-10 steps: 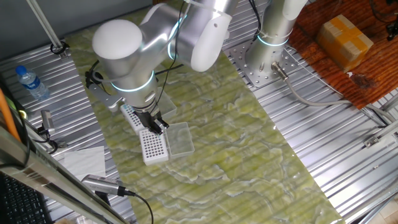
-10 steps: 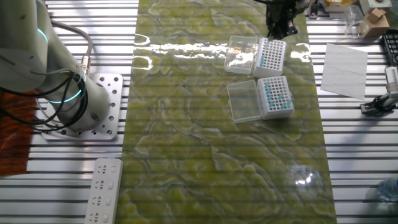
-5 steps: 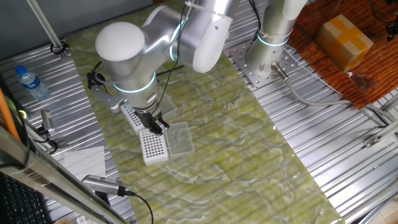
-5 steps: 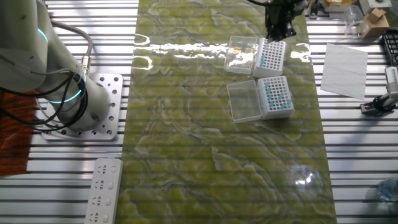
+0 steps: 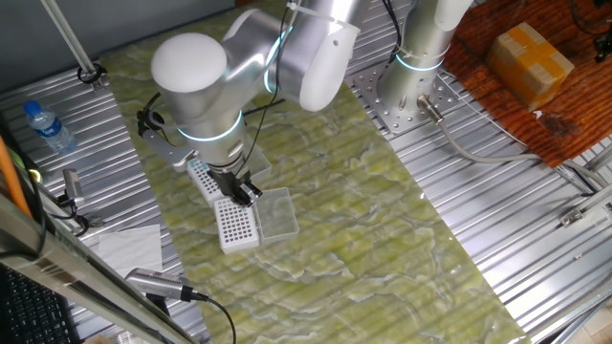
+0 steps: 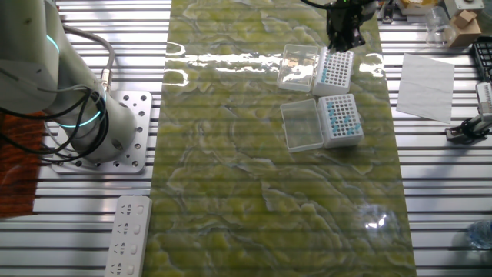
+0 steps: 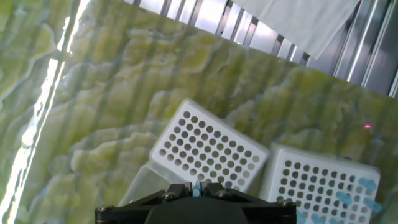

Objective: Transfer all medium pipette tips from one holder to another

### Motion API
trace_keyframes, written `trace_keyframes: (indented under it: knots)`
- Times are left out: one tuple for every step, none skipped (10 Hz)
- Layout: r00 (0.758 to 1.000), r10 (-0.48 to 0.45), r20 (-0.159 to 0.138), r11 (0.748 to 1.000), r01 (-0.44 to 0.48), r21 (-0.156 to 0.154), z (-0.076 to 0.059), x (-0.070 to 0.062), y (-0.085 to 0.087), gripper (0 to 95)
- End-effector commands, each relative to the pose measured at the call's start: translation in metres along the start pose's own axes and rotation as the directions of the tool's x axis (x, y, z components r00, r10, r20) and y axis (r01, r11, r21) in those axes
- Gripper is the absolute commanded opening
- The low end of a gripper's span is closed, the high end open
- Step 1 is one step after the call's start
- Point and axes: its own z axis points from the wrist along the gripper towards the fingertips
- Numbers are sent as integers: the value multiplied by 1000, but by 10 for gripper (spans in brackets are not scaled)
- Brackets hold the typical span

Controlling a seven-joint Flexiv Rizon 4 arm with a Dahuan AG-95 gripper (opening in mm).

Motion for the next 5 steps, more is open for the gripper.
trace_keyframes:
  knots:
    - [1000,-13,10,1000,13,3,2,1,-1,0]
    - [1000,-22,12,1000,22,5,3,1,-1,0]
    - [999,-32,12,999,32,6,4,2,-1,190]
    - [999,-44,11,999,44,10,4,3,-1,380]
    - [998,-55,12,998,55,11,5,4,-2,380]
